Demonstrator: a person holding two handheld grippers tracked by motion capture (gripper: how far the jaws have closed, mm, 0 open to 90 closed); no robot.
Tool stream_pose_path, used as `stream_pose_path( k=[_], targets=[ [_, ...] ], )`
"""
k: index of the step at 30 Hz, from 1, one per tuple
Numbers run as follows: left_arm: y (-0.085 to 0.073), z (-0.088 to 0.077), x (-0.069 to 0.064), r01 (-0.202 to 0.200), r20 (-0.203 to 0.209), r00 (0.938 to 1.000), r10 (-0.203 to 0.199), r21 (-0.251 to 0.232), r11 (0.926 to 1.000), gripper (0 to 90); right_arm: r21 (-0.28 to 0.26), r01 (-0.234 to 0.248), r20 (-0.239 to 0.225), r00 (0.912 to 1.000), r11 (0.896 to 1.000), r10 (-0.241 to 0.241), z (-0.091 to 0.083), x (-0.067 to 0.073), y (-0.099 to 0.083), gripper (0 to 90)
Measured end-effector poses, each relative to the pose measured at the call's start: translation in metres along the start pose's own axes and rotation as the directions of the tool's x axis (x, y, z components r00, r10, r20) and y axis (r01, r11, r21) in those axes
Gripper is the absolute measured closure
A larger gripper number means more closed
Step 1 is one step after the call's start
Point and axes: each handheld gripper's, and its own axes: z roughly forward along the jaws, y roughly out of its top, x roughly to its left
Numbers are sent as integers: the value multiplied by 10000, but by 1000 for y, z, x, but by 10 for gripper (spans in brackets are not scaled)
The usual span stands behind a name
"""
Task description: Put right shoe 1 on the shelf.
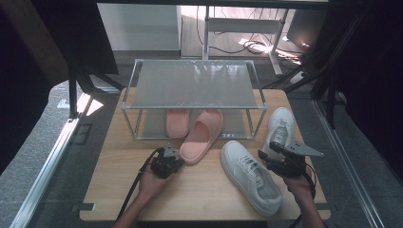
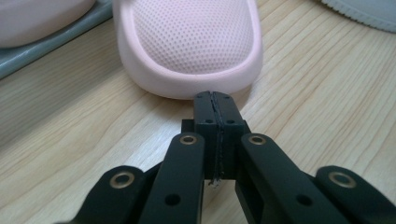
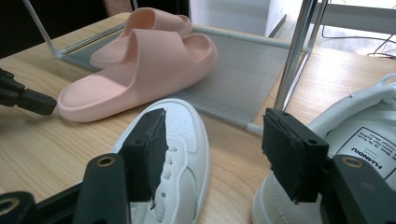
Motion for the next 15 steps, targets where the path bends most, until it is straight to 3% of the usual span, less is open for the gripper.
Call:
stream_pose_path(
  k=[15],
  targets=[
    [22,12,-11,-263,264,9993,266,-122,9996,900,1,-11,12,10000,10000,11,-1,-1,0,411]
  ],
)
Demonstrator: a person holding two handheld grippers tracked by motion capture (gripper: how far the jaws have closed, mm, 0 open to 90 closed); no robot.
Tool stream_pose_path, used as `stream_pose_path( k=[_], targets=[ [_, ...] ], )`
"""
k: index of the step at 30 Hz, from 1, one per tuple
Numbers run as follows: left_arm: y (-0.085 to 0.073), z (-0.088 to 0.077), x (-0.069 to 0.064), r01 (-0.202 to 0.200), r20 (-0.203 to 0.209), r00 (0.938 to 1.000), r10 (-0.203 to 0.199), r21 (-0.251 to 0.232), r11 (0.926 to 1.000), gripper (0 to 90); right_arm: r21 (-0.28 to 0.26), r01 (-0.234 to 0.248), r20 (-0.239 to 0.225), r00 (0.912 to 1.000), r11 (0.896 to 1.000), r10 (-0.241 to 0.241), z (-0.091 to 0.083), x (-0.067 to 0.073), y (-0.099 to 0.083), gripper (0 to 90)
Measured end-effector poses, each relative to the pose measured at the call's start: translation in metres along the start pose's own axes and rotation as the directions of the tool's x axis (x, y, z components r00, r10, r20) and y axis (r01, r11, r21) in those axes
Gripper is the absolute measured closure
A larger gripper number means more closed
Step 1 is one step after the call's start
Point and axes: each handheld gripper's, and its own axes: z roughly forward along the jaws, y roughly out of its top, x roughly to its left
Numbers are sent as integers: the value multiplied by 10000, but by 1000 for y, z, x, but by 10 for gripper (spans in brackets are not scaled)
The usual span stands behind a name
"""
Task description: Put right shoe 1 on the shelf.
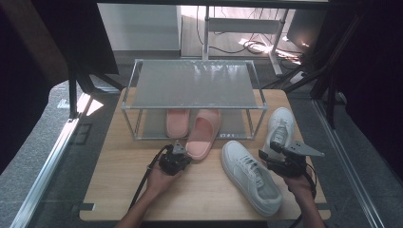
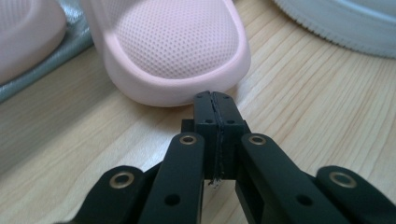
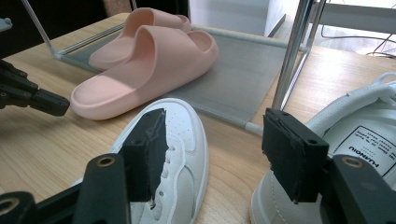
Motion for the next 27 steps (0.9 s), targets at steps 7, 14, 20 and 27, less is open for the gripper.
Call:
stream_pose_path(
  k=[7,14,20,27],
  targets=[
    [8,5,-3,-81,67,9999,82,-134,9999,900,-9,15,-9,10000,10000,-15,0,1,0,411],
    [17,8,-3,-58,7,10000,59,-262,9996,900,9,11,7,10000,10000,-11,0,0,0,410],
    [23,14,-3,-37,-40,10000,37,-211,9998,900,9,-30,6,10000,10000,30,0,-1,0,411],
    [28,21,1,120,-132,9998,-122,-197,9997,900,34,-33,20,10000,10000,33,0,-1,-1,410]
  ],
)
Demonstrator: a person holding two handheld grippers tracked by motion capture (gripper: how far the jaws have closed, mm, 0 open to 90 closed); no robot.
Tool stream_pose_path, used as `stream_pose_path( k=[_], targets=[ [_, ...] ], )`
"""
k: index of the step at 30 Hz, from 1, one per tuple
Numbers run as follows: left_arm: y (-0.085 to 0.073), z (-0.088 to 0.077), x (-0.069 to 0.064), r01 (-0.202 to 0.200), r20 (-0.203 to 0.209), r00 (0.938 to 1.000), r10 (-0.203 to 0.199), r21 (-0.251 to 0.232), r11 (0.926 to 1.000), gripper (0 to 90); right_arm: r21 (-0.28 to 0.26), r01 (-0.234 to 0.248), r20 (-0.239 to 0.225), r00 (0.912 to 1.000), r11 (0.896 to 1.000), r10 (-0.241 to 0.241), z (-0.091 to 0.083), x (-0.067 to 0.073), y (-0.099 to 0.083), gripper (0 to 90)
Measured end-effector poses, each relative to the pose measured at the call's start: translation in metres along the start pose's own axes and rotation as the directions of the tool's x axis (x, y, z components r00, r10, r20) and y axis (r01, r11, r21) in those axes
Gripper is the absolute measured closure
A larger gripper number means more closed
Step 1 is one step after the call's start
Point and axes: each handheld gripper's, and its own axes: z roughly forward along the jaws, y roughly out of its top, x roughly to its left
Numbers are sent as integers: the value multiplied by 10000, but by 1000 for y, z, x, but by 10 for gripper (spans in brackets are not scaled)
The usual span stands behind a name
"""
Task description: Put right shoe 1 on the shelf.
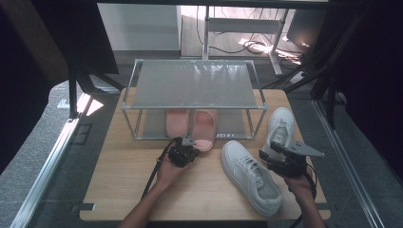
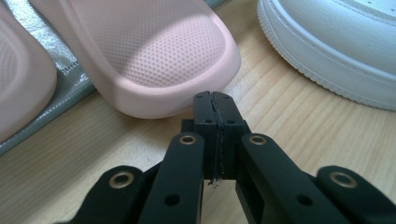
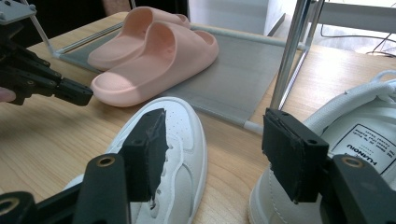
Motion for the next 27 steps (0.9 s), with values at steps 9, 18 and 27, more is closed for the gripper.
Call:
stream_pose_path(
  k=[9,18,27],
  targets=[
    [4,6,4,143,-207,9997,-146,-119,9998,900,5,8,-6,10000,10000,-8,0,0,0,411],
    [11,12,8,317,-316,9990,-322,-178,9993,900,-18,7,12,10000,10000,-7,-1,-1,0,411],
    [13,16,12,369,-660,9971,-380,-174,9992,900,-62,14,28,10000,10000,-14,-2,-1,0,410]
  ],
)
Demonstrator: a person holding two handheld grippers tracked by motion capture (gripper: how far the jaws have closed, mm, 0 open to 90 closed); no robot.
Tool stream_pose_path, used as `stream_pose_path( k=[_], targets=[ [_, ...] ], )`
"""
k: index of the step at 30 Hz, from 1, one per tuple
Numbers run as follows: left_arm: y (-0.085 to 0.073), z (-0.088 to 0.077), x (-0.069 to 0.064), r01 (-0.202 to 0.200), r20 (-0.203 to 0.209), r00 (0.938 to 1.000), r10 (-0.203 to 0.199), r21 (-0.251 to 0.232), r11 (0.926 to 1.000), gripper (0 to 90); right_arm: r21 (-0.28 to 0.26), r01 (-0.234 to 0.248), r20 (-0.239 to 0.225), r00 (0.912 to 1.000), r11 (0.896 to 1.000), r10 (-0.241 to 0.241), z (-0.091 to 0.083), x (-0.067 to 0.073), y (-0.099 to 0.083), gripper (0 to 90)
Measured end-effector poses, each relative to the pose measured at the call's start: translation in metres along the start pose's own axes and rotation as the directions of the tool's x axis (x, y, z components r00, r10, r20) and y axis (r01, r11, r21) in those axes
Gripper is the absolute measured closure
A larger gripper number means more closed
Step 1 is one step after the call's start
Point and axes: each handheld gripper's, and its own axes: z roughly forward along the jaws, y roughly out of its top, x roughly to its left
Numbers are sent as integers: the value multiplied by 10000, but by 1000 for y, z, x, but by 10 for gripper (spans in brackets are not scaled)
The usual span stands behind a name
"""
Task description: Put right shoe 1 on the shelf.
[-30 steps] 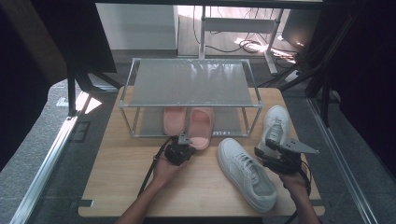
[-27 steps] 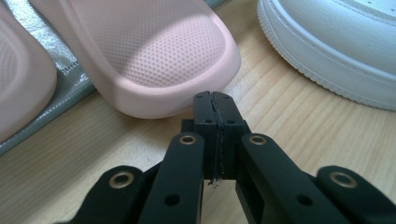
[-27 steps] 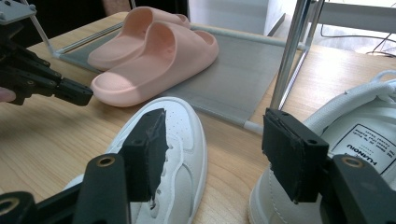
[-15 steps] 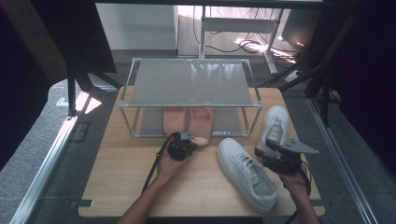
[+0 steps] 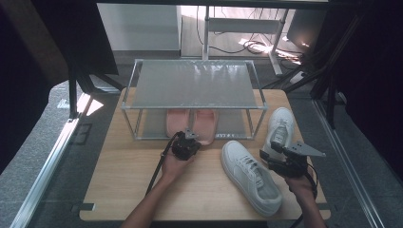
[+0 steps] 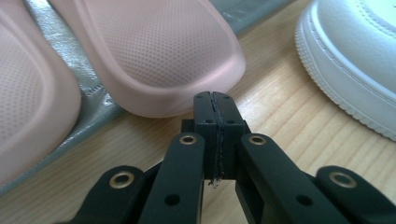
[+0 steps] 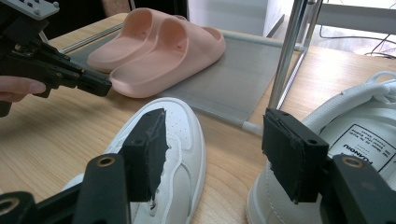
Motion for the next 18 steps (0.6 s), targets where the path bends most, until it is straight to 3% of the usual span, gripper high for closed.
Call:
stream_pose_path(
  k=[18],
  targets=[
    [8,7,16,440,-284,9986,-440,-20,9990,900,10,-5,17,10000,10000,5,-1,-1,-1,411]
  ],
)
